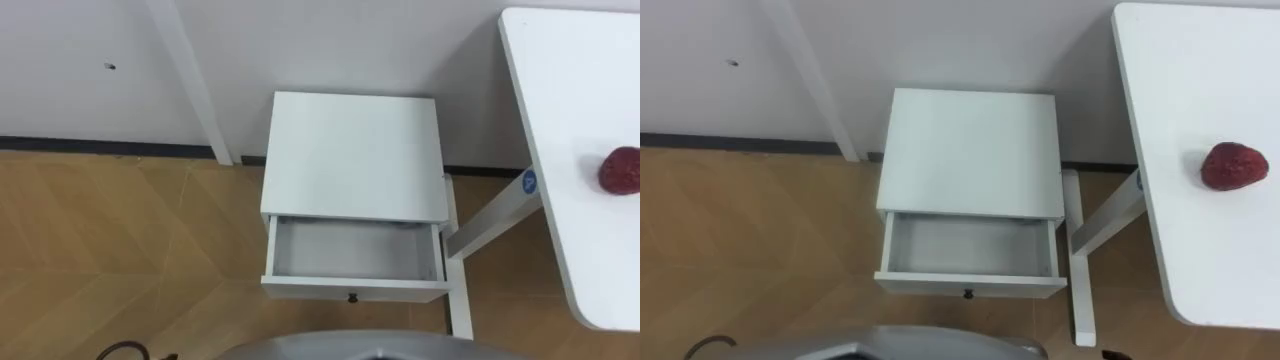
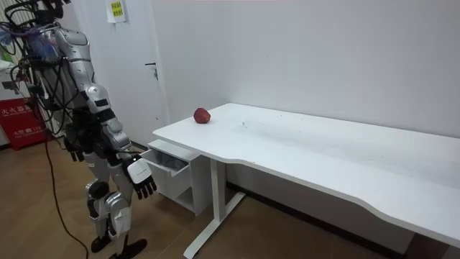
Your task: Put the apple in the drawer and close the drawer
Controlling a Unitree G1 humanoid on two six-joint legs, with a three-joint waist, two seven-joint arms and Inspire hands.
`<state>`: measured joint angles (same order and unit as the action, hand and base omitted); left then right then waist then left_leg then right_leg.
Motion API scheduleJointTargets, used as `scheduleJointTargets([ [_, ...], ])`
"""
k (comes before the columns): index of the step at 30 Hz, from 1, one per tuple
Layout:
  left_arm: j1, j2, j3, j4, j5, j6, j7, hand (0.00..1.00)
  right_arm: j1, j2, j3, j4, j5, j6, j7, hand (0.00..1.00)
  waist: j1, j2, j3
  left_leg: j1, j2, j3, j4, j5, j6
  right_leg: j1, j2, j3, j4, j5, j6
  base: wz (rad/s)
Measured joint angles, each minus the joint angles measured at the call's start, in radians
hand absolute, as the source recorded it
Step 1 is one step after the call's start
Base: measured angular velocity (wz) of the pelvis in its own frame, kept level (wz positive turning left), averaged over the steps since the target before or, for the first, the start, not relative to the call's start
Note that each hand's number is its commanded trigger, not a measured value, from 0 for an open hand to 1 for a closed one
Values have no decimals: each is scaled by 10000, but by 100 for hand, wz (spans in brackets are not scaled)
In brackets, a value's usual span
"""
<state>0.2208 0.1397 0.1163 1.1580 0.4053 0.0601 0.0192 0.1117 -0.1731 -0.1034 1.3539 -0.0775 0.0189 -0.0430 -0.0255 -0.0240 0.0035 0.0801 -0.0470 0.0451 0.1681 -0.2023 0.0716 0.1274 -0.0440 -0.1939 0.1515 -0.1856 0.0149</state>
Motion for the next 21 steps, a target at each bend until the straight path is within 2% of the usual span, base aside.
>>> scheduleJointTargets([
  [7, -23, 63, 3, -10, -1, -3, 18, 0, 5, -5, 4, -8, 343, -74, -18, 0, 28, 12, 4, 9, 10, 58, -21, 0, 0, 2, 0, 41, 16, 0, 0, -1],
  [10, -47, 56, -10, -14, -6, 1, 142, 0, -20, 4, -5, -43, 1323, -78, -201, 0, 30, 9, 10, 0, 16, 106, 3, 0, 0, 18, 16, 148, 31, 0, 0, -5],
  [12, -85, 56, 5, -13, -10, 0, 196, 0, -26, 15, -136, -62, 2413, -106, -344, 0, 8, 8, 11, -1, 14, 112, 12, -1, 1, 9, 12, 149, 26, 0, 0, 0],
  [15, 28, 64, 428, -282, -13, -45, 233, 0, 212, 24, -1239, -426, 5794, -187, -297, 0, -97, 14, 16, 19, 36, 227, -20, -1, 0, 19, 23, 228, 19, 0, 0, -4],
  [21, 118, 80, 1469, -294, -13, -368, 756, 0, 401, 41, -3395, -1296, 10515, -347, -351, 0, -607, 7, 9, 10, 62, 406, -17, -48, 6, -62, 54, 427, 48, 2, 0, -10],
])
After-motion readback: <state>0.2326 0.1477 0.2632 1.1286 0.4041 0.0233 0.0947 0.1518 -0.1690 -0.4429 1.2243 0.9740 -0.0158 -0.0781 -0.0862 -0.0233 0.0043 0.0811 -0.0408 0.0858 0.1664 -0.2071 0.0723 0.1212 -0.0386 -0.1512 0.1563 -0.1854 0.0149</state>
